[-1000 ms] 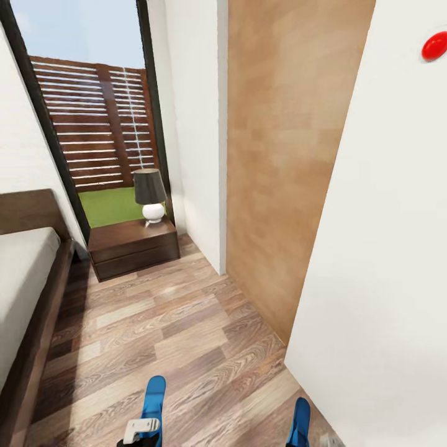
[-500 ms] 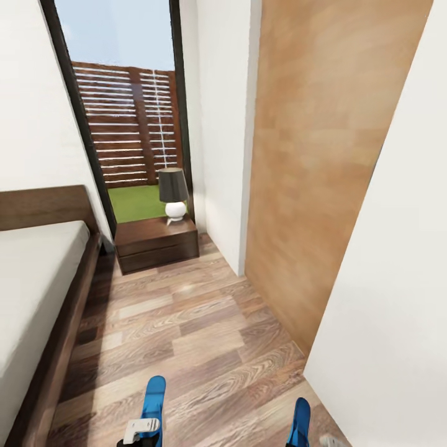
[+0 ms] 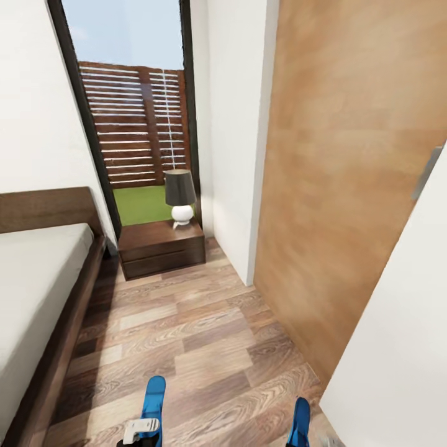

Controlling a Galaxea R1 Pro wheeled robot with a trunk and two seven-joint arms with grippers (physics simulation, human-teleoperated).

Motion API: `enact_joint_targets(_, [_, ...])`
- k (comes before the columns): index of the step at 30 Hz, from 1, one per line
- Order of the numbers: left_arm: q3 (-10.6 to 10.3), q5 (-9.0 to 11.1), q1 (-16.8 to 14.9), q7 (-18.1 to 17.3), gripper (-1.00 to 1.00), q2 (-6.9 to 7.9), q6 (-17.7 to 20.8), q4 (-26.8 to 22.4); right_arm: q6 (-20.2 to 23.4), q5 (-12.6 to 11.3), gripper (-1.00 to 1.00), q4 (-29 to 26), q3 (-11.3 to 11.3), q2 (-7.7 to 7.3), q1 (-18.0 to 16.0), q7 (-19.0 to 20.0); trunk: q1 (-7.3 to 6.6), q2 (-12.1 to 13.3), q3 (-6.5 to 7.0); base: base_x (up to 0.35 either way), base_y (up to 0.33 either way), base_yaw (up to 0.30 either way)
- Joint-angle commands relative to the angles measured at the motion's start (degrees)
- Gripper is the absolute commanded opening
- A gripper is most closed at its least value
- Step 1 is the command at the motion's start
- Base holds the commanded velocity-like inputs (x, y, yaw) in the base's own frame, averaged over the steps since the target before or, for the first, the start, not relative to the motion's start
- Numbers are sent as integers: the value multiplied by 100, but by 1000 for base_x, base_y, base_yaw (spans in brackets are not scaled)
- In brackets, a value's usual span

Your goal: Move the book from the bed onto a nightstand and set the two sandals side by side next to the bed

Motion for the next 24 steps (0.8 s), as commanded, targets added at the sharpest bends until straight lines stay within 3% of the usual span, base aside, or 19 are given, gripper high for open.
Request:
enact_joint_targets(1, [-33, 60, -4, 2, -100, 6, 7, -2, 36, -54, -100, 0, -7, -2, -1, 23, 3, -2, -5, 326, 0, 191])
enact_joint_targets(18, [-33, 60, -4, 2, -100, 6, 5, -2, 36, -54, -100, -3, -7, -2, -3, 23, 3, -2, -5, 326, 0, 28])
enact_joint_targets(24, [-33, 60, -4, 2, -100, 6, 8, -2, 36, -54, -100, -3, -7, -2, -2, 29, 3, -2, -5, 325, 0, 191])
